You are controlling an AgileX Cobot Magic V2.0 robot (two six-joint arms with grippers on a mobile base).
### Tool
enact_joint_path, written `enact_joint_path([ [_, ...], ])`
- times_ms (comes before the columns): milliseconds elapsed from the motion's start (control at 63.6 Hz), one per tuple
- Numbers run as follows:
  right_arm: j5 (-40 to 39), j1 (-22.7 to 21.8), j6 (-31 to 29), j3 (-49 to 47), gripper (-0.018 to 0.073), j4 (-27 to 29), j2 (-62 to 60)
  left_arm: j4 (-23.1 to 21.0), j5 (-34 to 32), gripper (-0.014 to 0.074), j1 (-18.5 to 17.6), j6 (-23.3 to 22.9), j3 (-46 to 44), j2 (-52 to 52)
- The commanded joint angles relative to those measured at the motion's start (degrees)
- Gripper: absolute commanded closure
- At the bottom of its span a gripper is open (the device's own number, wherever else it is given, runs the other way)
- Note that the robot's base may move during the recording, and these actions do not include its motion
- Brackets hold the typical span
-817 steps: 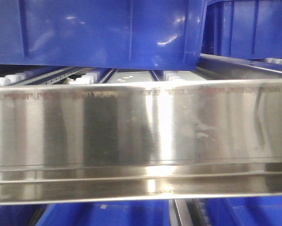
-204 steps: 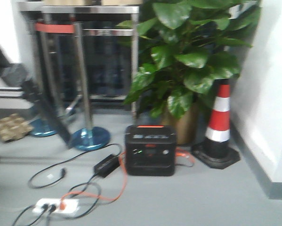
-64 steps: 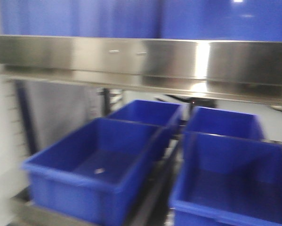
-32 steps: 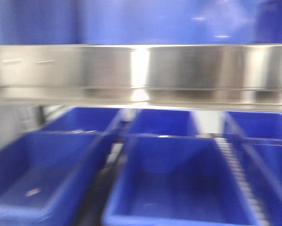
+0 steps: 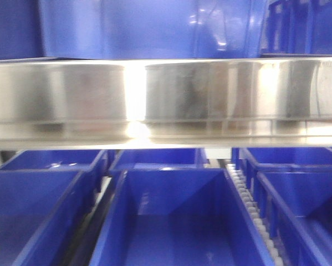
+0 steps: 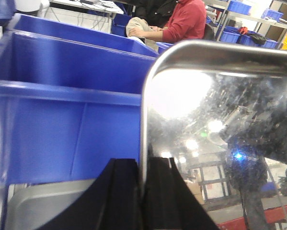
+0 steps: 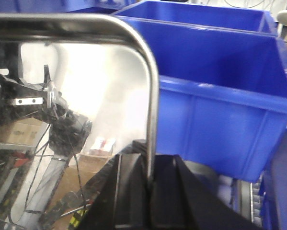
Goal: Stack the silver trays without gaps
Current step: 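Carry the tray with both grippers up to the other shelf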
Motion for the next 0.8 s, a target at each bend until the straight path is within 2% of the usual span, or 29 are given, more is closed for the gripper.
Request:
enact_joint_path([
  [0,-7.6,0.9,-0.6,-0.6,0.0619,1.4,-0.2,-2.4,-1.1,0.0614,-1.1,0.0,-0.7,-0.5],
  [787,-7.6,0.9,-0.6,-0.6,0.0619,1.4,-0.2,-2.4,-1.1,0.0614,-1.1,0.0,-0.7,-0.5],
])
